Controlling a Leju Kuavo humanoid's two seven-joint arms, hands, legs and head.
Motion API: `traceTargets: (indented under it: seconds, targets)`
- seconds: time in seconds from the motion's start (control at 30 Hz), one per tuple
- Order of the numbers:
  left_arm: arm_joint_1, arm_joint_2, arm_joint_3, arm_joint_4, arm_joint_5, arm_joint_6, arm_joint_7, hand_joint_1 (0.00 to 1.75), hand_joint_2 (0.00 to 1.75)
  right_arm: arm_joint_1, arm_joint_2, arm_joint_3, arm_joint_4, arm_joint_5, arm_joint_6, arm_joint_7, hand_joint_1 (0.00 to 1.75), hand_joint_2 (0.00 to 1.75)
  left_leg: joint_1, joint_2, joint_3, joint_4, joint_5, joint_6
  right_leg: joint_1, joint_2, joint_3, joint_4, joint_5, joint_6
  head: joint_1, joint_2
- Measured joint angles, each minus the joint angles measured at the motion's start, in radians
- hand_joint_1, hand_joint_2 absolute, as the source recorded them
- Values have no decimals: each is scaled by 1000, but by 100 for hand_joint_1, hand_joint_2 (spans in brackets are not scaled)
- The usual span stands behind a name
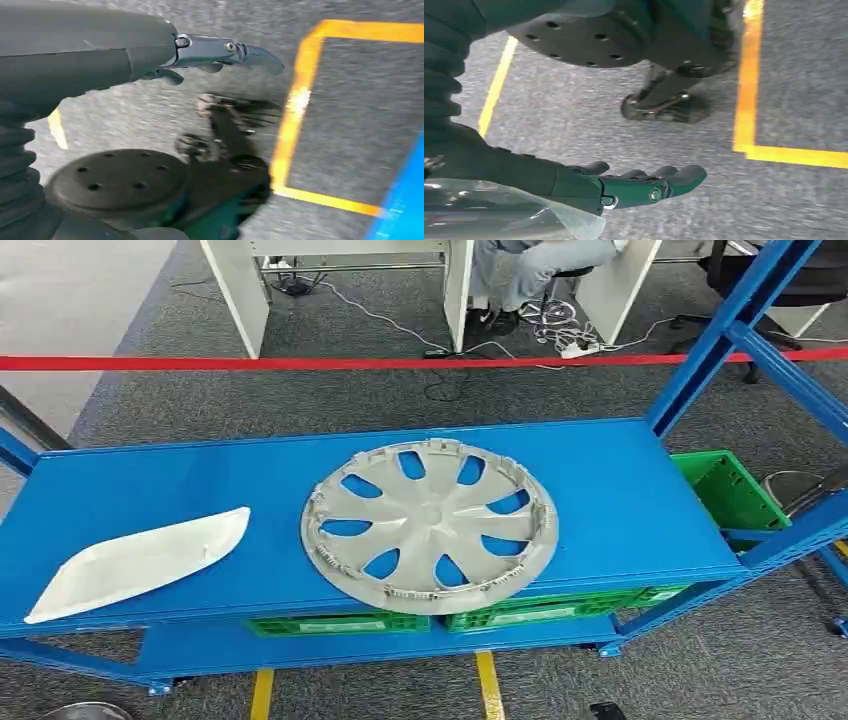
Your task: Take the parts from the cabinet and place them on the table.
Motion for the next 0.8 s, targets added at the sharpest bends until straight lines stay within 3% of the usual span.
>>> traceTargets:
  seconds: [0.5, 0.8]
  targets:
    - [30, -96, 262, -261, -43, -109, -66, 0, 175, 5, 84, -291, -183, 239, 101, -79, 0, 175, 0, 0, 0, 0, 0, 0, 0, 0, 0, 0, 0, 0, 0, 0]
    - [68, -115, 288, -502, -99, -98, -151, 0, 175, 9, 124, -420, -261, 344, 137, -102, 0, 175, 0, 0, 0, 0, 0, 0, 0, 0, 0, 0, 0, 0, 0, 0]
